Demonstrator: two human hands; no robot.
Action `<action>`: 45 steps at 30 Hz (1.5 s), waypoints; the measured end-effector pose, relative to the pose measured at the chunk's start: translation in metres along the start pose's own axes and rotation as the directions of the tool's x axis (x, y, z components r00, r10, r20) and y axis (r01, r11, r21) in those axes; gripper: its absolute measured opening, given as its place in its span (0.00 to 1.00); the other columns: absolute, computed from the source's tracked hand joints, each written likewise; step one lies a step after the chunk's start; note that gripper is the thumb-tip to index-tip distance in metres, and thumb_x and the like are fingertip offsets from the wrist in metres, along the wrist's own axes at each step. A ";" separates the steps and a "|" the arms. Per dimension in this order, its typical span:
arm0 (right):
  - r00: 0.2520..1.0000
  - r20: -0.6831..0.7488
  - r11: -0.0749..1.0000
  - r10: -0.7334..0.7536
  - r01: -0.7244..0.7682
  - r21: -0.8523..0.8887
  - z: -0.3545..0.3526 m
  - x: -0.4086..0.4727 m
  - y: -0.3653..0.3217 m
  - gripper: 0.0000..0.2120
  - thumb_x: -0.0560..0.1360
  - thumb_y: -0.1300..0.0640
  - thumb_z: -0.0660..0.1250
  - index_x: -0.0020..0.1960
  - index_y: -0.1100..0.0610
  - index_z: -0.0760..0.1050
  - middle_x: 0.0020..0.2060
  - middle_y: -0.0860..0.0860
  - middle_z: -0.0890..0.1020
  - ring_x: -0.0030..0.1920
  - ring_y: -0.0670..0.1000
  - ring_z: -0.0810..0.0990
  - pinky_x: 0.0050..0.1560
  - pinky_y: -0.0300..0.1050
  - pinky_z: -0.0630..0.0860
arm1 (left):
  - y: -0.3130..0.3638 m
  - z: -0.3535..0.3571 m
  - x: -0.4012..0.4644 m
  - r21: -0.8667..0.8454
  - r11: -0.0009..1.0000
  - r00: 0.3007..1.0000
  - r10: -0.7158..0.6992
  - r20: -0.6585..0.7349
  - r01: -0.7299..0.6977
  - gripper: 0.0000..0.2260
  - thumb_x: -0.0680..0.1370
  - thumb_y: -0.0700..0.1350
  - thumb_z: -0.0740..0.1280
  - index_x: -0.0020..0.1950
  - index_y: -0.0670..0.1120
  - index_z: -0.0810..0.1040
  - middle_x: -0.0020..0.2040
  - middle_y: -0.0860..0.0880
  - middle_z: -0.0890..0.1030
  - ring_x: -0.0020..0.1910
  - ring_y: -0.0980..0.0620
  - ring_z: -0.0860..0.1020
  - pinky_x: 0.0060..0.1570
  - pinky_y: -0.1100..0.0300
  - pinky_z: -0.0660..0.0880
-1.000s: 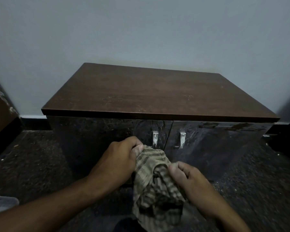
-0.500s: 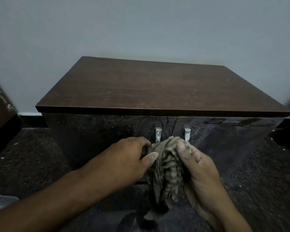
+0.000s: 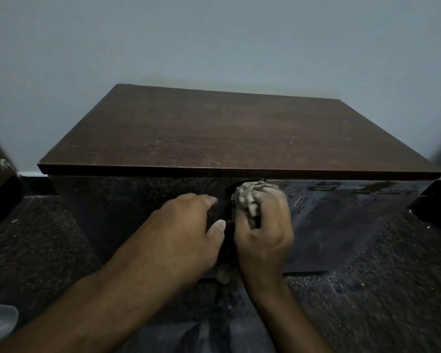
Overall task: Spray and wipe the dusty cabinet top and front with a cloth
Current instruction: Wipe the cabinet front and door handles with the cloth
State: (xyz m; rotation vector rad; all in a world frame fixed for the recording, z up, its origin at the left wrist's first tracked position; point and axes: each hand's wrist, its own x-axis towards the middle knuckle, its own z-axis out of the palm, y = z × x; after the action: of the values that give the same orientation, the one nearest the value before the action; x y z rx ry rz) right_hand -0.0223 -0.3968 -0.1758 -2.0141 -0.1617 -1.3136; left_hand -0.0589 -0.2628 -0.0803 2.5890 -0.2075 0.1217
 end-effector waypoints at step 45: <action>0.115 0.931 0.697 0.345 -0.696 -0.173 -0.109 0.046 0.003 0.22 0.62 0.34 0.77 0.36 0.54 0.81 0.29 0.49 0.76 0.31 0.46 0.71 0.35 0.41 0.67 | -0.004 0.006 -0.003 0.083 0.993 0.960 0.057 0.275 -0.082 0.08 0.75 0.56 0.70 0.48 0.54 0.83 0.45 0.56 0.84 0.42 0.61 0.79 0.34 0.70 0.68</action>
State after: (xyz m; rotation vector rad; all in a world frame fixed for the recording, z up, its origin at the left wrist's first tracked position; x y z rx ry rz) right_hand -0.0812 -0.4788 -0.1140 -1.9638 -0.1143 0.4872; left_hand -0.0615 -0.2626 -0.0880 2.6864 -0.4020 -0.2070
